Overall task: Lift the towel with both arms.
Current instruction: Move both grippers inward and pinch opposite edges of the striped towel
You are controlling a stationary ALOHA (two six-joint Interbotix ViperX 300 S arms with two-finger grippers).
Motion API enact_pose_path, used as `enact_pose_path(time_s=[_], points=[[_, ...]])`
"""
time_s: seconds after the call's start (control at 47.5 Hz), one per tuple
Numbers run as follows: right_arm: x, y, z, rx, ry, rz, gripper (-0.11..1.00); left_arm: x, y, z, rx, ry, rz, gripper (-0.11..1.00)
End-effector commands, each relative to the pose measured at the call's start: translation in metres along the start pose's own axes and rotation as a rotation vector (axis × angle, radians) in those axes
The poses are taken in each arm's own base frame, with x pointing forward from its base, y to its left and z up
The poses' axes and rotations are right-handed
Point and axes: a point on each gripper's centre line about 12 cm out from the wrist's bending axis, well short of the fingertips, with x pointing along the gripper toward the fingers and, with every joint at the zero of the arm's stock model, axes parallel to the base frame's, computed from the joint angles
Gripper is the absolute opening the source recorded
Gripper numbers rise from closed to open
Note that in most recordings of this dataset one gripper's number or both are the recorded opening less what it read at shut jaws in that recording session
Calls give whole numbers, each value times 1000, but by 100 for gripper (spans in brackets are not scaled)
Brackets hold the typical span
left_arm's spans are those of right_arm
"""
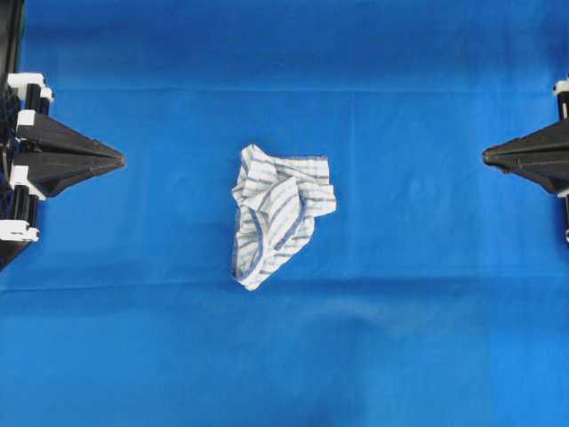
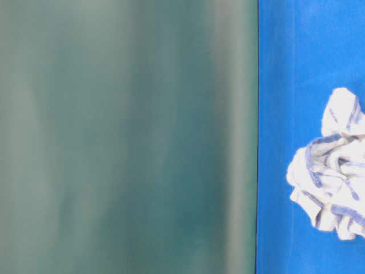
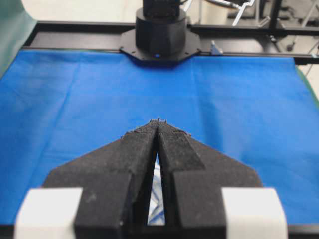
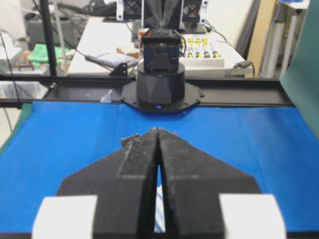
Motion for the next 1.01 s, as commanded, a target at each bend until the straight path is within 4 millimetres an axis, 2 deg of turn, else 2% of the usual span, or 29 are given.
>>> enact_pose_path(time_s=[0.0, 0.189, 0.463, 0.695, 0.8, 0.905, 0.989], points=[[4, 0, 6, 9, -12, 0, -1, 6, -2, 7, -32, -15, -8, 1], [19, 0, 3, 9, 95, -1, -1, 14, -9, 6, -36, -10, -39, 1], [46, -1, -14, 15, 233, -6, -1, 43, -31, -13, -36, 59, -120, 1], [74, -8, -46, 74, 353, -43, -1, 76, -45, -36, -31, 150, -153, 4], [87, -9, -60, 91, 413, -49, 2, 92, -51, -49, -26, 204, -165, 26], [99, -9, -81, 92, 483, -52, 33, 106, -57, -67, -20, 262, -171, 60], [108, -9, -96, 90, 534, -52, 57, 113, -61, -80, -16, 302, -179, 82]])
